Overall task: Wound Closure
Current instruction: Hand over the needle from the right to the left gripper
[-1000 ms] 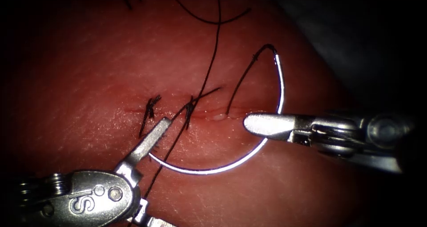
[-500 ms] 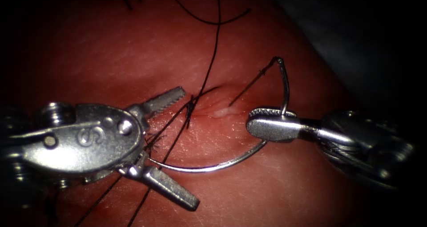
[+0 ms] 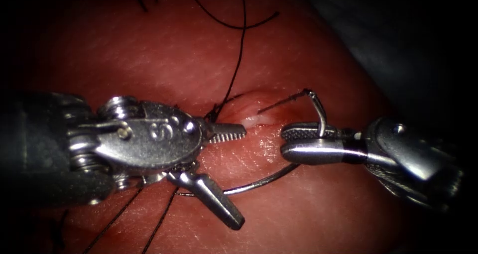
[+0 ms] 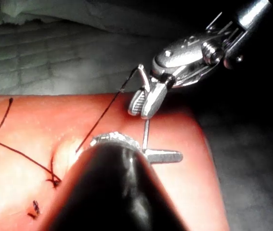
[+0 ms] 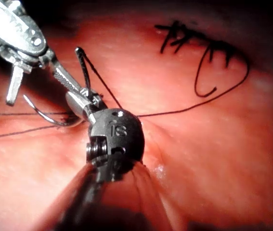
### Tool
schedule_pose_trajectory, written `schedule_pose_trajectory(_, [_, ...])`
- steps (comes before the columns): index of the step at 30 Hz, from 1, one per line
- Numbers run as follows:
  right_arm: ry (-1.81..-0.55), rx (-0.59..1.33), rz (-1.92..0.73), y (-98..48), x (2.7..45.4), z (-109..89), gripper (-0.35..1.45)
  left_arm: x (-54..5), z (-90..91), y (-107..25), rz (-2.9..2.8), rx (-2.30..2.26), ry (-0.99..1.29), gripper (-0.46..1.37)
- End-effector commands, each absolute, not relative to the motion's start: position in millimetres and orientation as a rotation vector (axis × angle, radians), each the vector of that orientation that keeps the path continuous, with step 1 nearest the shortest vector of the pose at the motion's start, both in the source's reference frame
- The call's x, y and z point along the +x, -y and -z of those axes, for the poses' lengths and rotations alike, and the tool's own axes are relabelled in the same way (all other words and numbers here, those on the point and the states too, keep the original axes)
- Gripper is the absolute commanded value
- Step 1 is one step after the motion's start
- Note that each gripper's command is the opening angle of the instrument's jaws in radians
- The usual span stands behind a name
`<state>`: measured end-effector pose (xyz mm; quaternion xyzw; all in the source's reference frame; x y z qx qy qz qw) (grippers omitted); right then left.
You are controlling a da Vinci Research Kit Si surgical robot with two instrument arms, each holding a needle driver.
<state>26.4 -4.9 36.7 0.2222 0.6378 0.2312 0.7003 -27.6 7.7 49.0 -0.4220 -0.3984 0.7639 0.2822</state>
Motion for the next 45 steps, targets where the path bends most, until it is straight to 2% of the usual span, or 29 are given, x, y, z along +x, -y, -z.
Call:
schedule_pose_trajectory(1, [-1.437, 0.481, -0.481, 4.8, 26.3, -36.8, -0.35, -27.9, -49.5, -7.9, -2.030, -1.142, 1.106, 1.06])
schedule_pose_trajectory(7, [-1.486, 0.467, -0.393, 5.1, 26.5, -36.4, -0.35, -28.5, -51.7, -8.4, -1.983, -1.144, 1.204, 1.17])
schedule_pose_trajectory(20, [-1.523, 0.459, -0.326, 5.3, 26.8, -36.1, -0.35, -30.7, -56.9, -5.9, -1.906, -1.117, 1.463, 1.04])
schedule_pose_trajectory(25, [-1.525, 0.461, -0.320, 5.6, 26.9, -36.2, -0.35, -31.5, -57.9, -5.6, -1.904, -1.124, 1.539, 1.15])
schedule_pose_trajectory(39, [-1.529, 0.463, -0.313, 6.3, 27.2, -35.9, -0.35, -31.9, -58.2, -7.1, -1.898, -1.150, 1.527, 1.20])
schedule_pose_trajectory(42, [-1.533, 0.466, -0.308, 6.6, 27.4, -35.8, -0.35, -32.4, -58.4, -7.9, -1.879, -1.165, 1.521, 1.18])
schedule_pose_trajectory(45, [-1.536, 0.469, -0.304, 6.8, 27.4, -35.7, -0.35, -33.1, -58.6, -7.9, -1.879, -1.165, 1.514, 1.08])
